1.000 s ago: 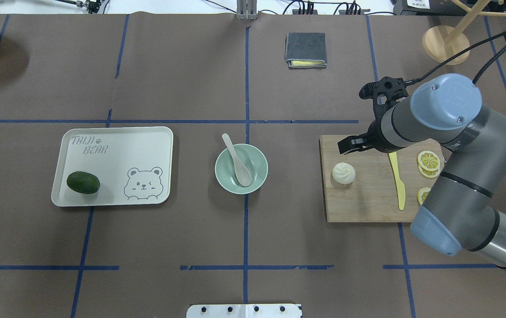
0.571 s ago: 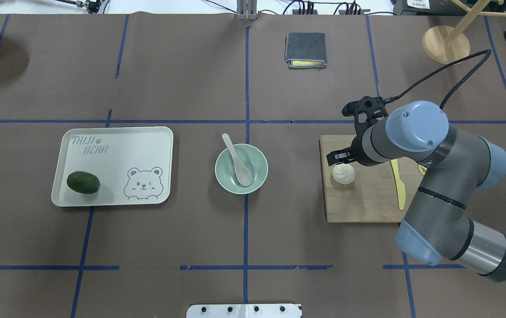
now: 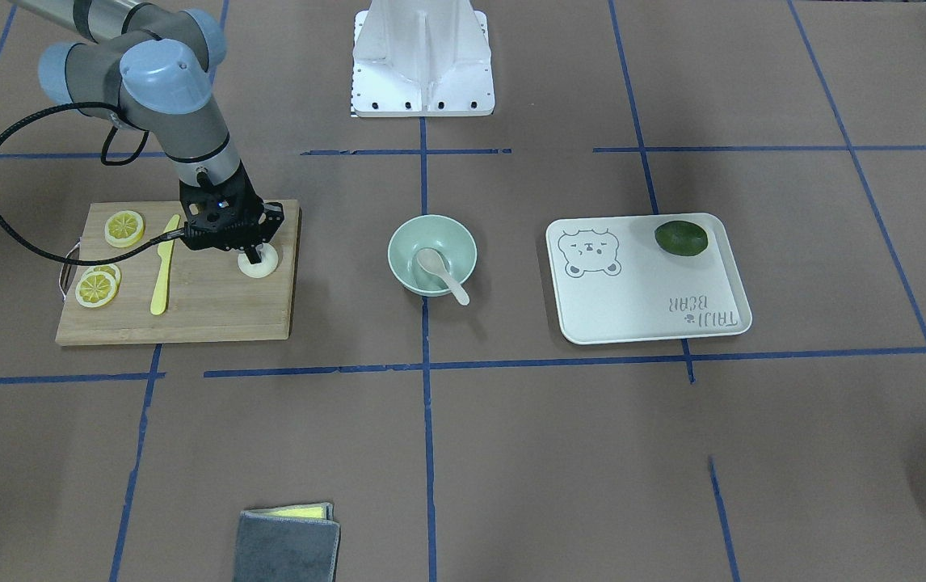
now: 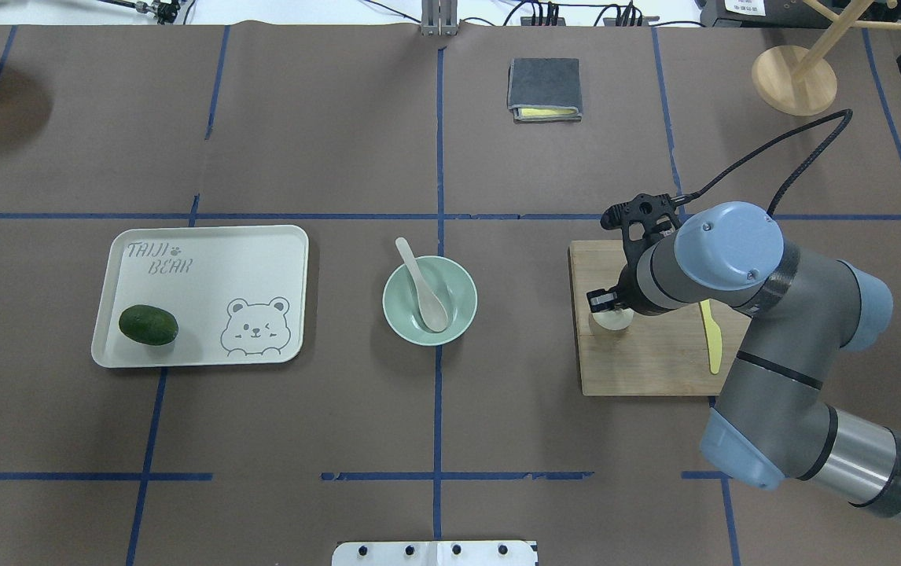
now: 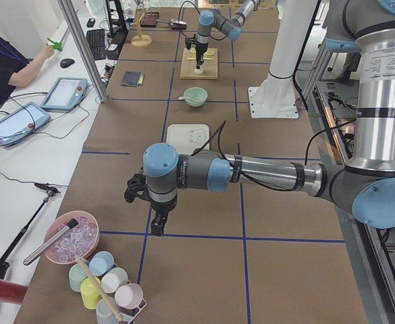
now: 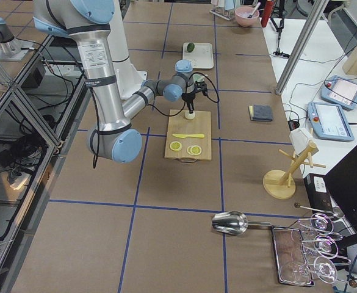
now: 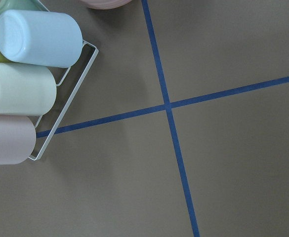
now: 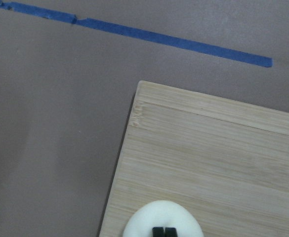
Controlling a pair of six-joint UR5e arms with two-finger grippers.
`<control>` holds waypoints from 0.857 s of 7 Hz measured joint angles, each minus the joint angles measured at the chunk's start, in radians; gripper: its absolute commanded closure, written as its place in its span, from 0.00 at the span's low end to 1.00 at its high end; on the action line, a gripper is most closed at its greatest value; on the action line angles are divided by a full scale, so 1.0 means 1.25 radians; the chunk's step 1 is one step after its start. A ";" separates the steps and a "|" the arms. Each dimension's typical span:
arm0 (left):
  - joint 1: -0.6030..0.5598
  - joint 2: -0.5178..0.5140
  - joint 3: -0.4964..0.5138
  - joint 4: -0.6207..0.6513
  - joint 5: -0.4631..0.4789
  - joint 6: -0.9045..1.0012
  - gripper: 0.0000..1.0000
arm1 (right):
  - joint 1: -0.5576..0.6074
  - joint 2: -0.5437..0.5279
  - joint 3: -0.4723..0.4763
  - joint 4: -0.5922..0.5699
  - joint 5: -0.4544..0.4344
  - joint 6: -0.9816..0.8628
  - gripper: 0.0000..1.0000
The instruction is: Put spoon and bun in bowl
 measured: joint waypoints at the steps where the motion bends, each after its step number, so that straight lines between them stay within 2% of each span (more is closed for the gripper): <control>1: 0.000 0.000 0.000 0.000 0.000 0.000 0.00 | -0.001 0.001 0.004 0.000 0.000 0.001 1.00; 3: 0.000 0.000 0.000 0.000 0.000 0.000 0.00 | -0.001 0.010 0.025 -0.019 0.002 0.001 1.00; 6: 0.000 -0.001 0.000 0.000 -0.001 0.000 0.00 | -0.004 0.057 0.083 -0.126 0.002 0.012 1.00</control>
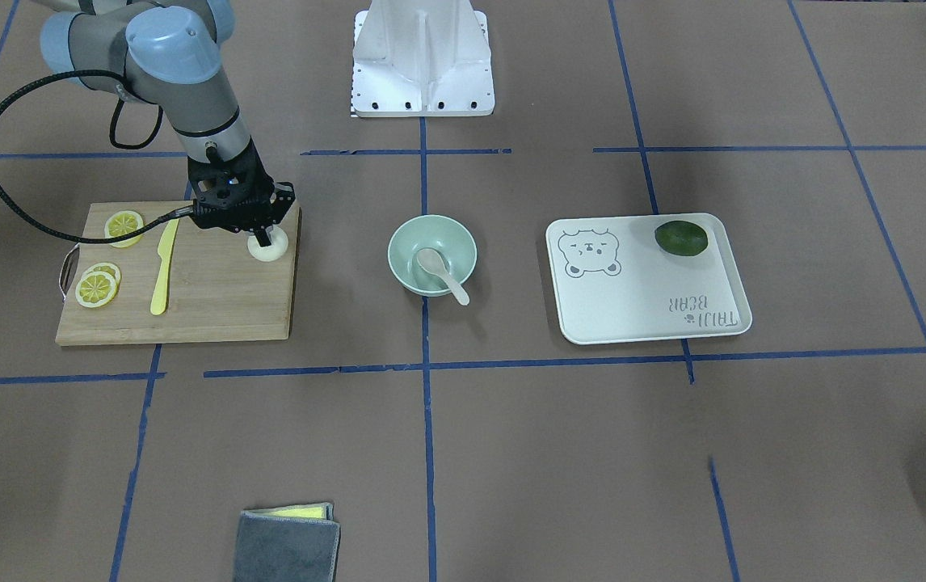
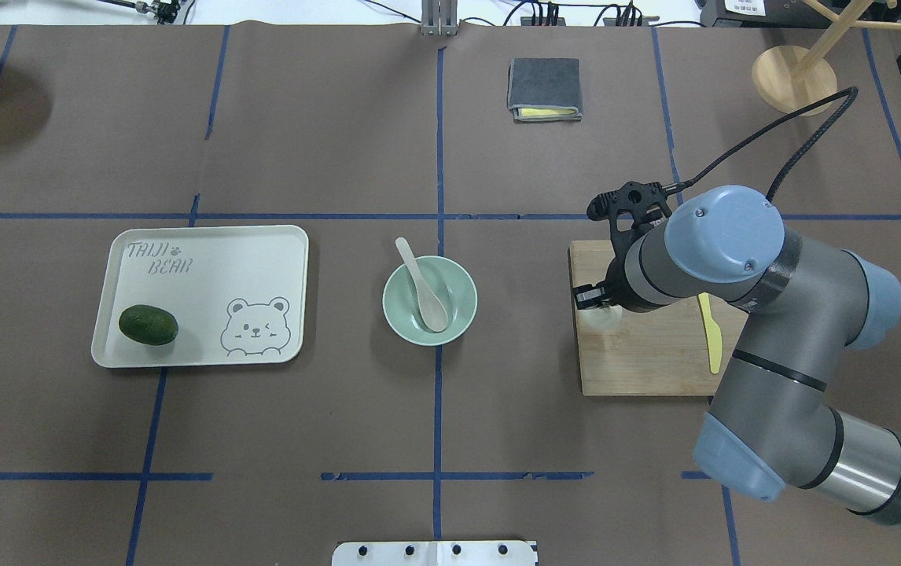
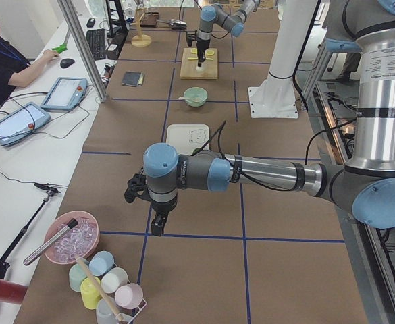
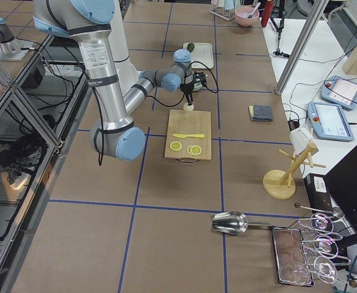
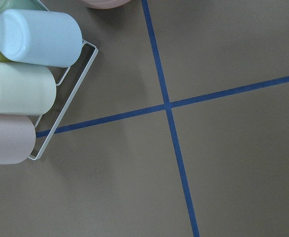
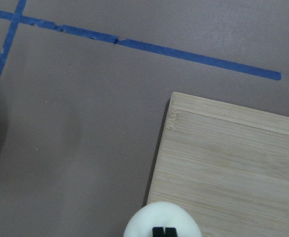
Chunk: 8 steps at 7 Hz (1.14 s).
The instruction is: Put spoon and bun in bowl
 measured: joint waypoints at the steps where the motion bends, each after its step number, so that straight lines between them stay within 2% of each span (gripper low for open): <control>1: 0.000 -0.001 0.000 0.000 0.000 0.000 0.00 | -0.003 0.050 -0.001 -0.037 -0.001 0.034 1.00; 3: 0.000 -0.003 0.000 -0.001 0.000 0.000 0.00 | -0.024 0.220 -0.061 -0.132 -0.016 0.127 1.00; 5: 0.000 -0.004 0.001 0.000 0.000 0.000 0.00 | -0.071 0.364 -0.193 -0.153 -0.075 0.193 1.00; 7: 0.000 -0.006 0.001 -0.001 0.000 0.000 0.00 | -0.106 0.418 -0.281 -0.152 -0.111 0.220 0.01; 8: 0.000 -0.006 0.001 -0.001 0.001 0.000 0.00 | -0.117 0.423 -0.297 -0.151 -0.122 0.223 0.00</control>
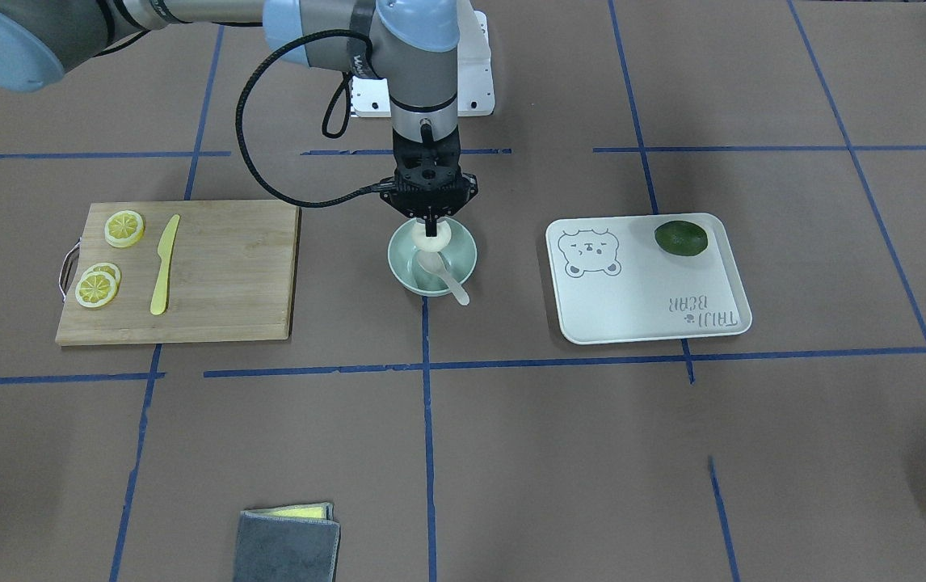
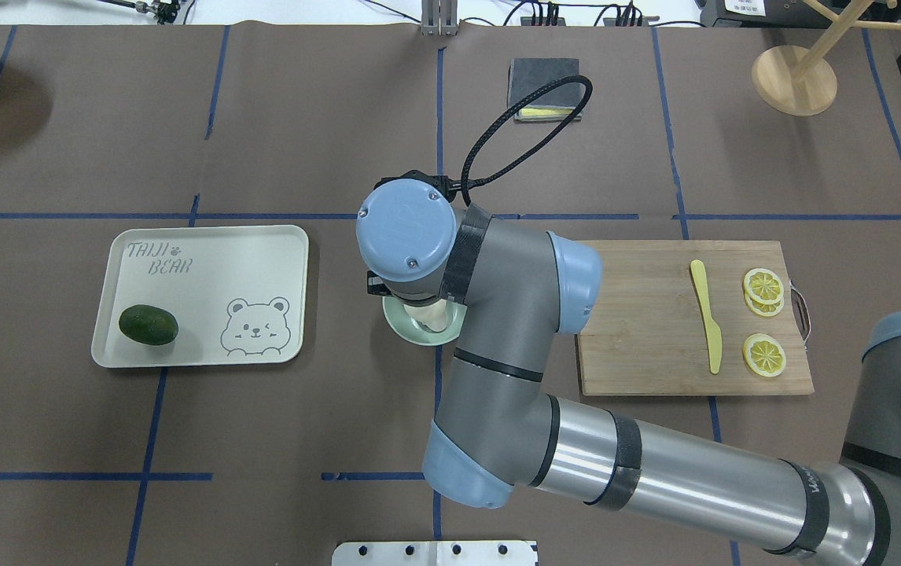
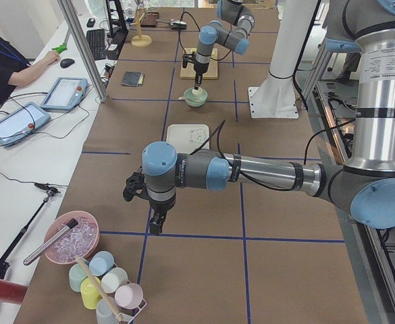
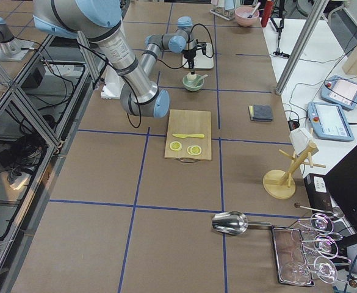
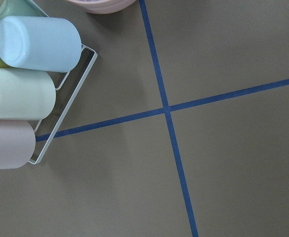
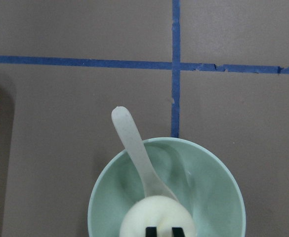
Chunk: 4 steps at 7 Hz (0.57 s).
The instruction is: Put spoon and bun in bowl
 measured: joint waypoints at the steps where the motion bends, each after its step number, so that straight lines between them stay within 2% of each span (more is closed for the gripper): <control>1: 0.000 -0.001 0.000 0.000 0.000 0.000 0.00 | -0.006 0.001 -0.004 0.000 -0.004 -0.001 0.00; 3: 0.000 -0.001 0.001 0.000 0.001 0.000 0.00 | 0.007 0.000 0.012 -0.001 0.005 -0.013 0.00; 4: 0.000 -0.001 0.004 0.000 0.001 0.000 0.00 | 0.040 -0.004 0.026 -0.001 0.034 -0.035 0.00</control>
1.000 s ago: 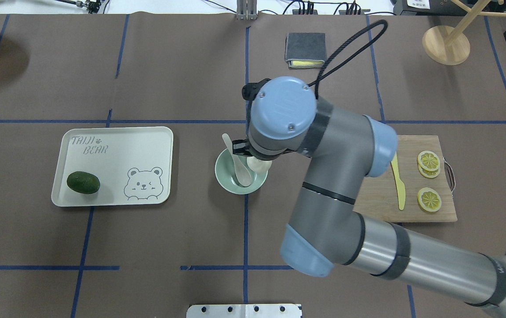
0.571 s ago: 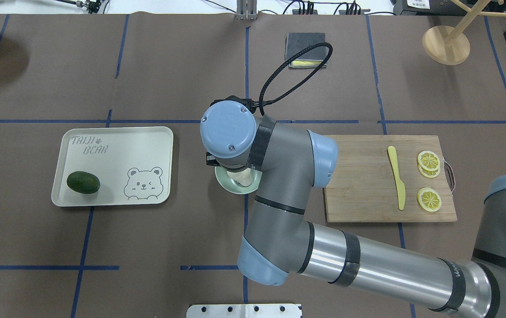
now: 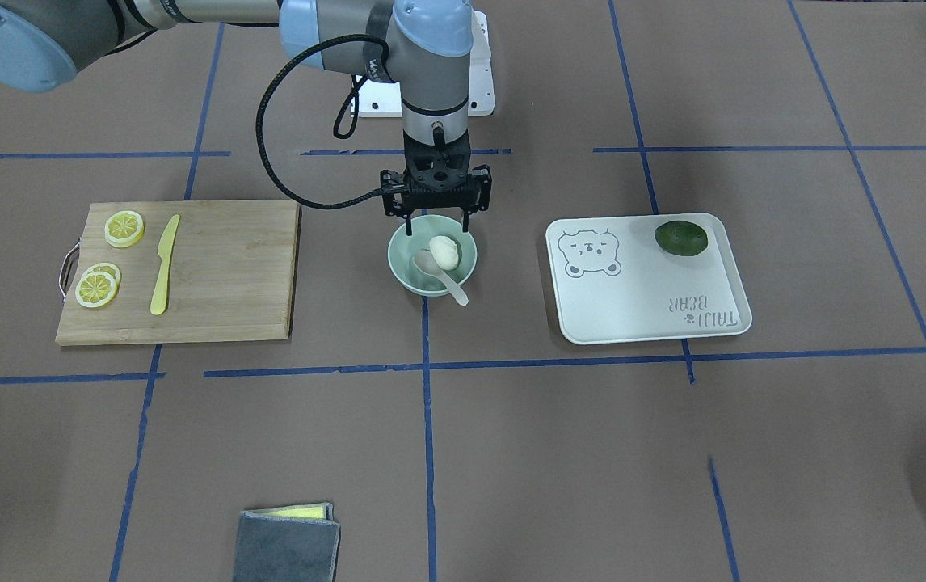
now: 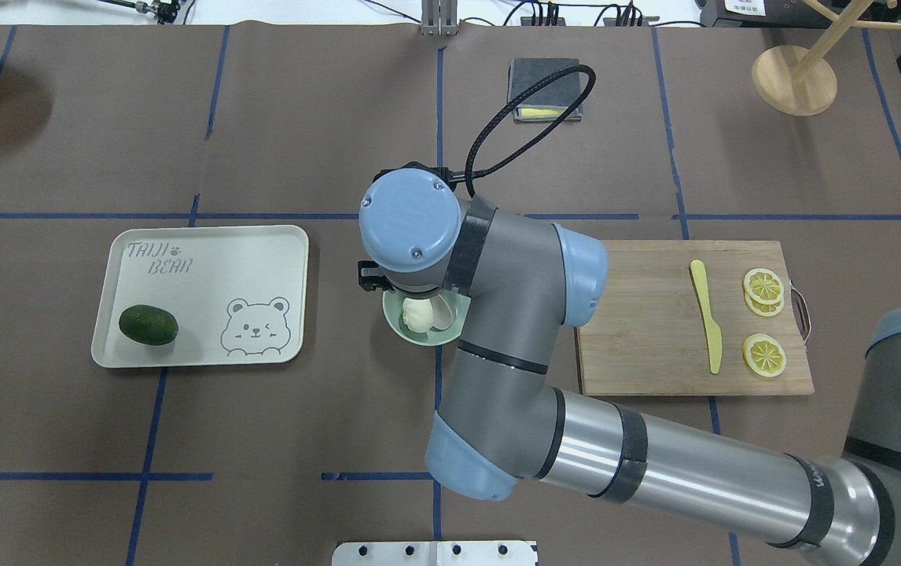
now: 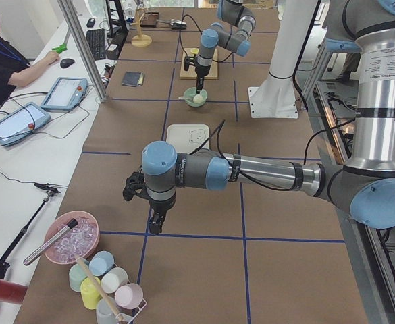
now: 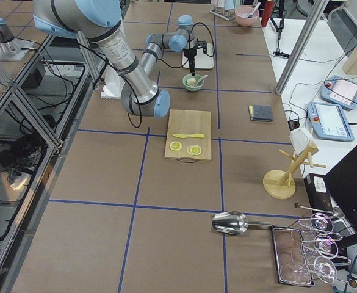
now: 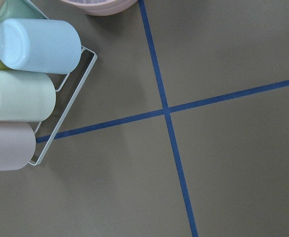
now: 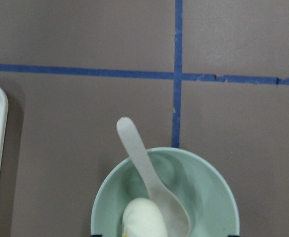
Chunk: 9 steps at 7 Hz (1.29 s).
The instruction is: Put spoon and bun in bowl
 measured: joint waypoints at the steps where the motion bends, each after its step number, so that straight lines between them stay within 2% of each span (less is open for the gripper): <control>1: 0.000 0.000 0.004 0.000 0.002 0.000 0.00 | 0.055 -0.018 0.018 0.001 0.047 -0.053 0.00; 4: 0.000 0.010 0.013 0.003 0.003 0.000 0.00 | 0.276 -0.161 0.093 0.004 0.220 -0.313 0.00; 7: 0.000 0.014 0.011 0.009 -0.003 -0.002 0.00 | 0.541 -0.358 0.123 0.001 0.381 -0.737 0.00; 9: 0.000 0.024 0.008 0.009 -0.050 -0.003 0.00 | 0.700 -0.492 0.117 -0.004 0.440 -0.982 0.00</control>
